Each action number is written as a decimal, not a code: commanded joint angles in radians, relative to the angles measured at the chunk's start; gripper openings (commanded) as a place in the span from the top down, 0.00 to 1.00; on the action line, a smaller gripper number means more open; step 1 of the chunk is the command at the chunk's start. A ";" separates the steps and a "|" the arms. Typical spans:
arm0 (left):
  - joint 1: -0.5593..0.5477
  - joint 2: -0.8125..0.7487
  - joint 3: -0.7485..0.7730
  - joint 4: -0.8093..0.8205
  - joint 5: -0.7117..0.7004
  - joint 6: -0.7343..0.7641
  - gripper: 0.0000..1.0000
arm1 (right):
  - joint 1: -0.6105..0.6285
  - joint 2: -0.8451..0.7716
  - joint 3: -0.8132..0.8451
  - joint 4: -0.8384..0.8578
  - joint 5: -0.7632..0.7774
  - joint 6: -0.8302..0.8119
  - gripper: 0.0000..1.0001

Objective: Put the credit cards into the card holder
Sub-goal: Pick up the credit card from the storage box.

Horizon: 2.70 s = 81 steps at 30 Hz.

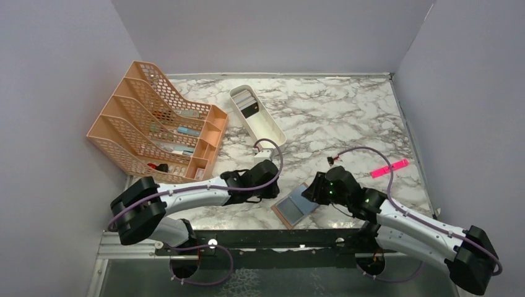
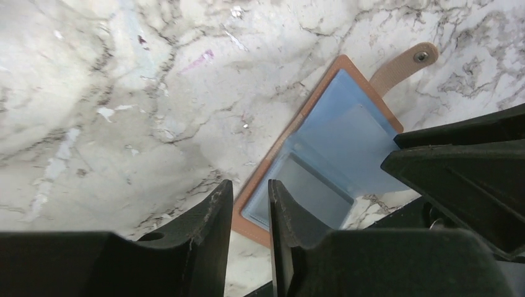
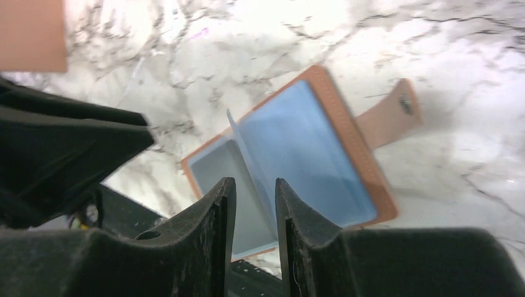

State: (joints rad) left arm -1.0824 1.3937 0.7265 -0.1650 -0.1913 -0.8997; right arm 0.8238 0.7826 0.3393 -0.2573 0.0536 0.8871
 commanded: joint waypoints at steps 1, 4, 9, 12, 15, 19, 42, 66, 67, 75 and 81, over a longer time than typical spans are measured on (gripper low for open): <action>0.047 -0.068 0.054 -0.091 -0.064 0.073 0.68 | 0.003 0.044 0.032 -0.131 0.144 -0.004 0.65; 0.096 -0.103 0.077 -0.126 -0.059 0.110 0.66 | 0.003 0.089 0.065 -0.170 0.201 0.027 0.62; 0.191 -0.154 0.160 -0.194 -0.070 0.241 0.63 | 0.003 0.155 0.080 -0.165 0.224 0.025 0.57; 0.228 -0.130 0.265 -0.227 -0.119 0.364 0.62 | 0.003 0.179 0.058 -0.131 0.170 0.032 0.57; 0.277 -0.058 0.391 -0.268 -0.149 0.504 0.61 | 0.003 0.195 0.019 -0.072 0.074 0.059 0.58; 0.350 0.057 0.540 -0.279 -0.152 0.681 0.60 | 0.003 0.206 -0.025 0.011 -0.056 0.084 0.58; 0.582 0.723 1.187 -0.355 -0.025 1.164 0.48 | 0.003 -0.116 0.172 -0.307 0.157 0.009 0.52; 0.624 0.957 1.311 -0.352 -0.142 1.316 0.39 | 0.003 -0.258 0.201 -0.299 0.203 -0.007 0.51; 0.624 0.961 1.314 -0.351 -0.142 1.321 0.40 | 0.003 -0.259 0.201 -0.301 0.204 -0.006 0.51; 0.624 0.972 1.332 -0.331 -0.164 1.341 0.57 | 0.003 -0.289 0.189 -0.312 0.216 0.003 0.51; 0.623 0.957 1.361 -0.327 -0.177 1.353 0.62 | 0.003 -0.290 0.181 -0.299 0.214 0.004 0.51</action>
State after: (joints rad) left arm -0.4664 2.3474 2.0357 -0.5201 -0.3161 0.4301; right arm 0.8234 0.4980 0.5224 -0.5491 0.2321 0.8825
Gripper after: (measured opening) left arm 0.381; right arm 0.492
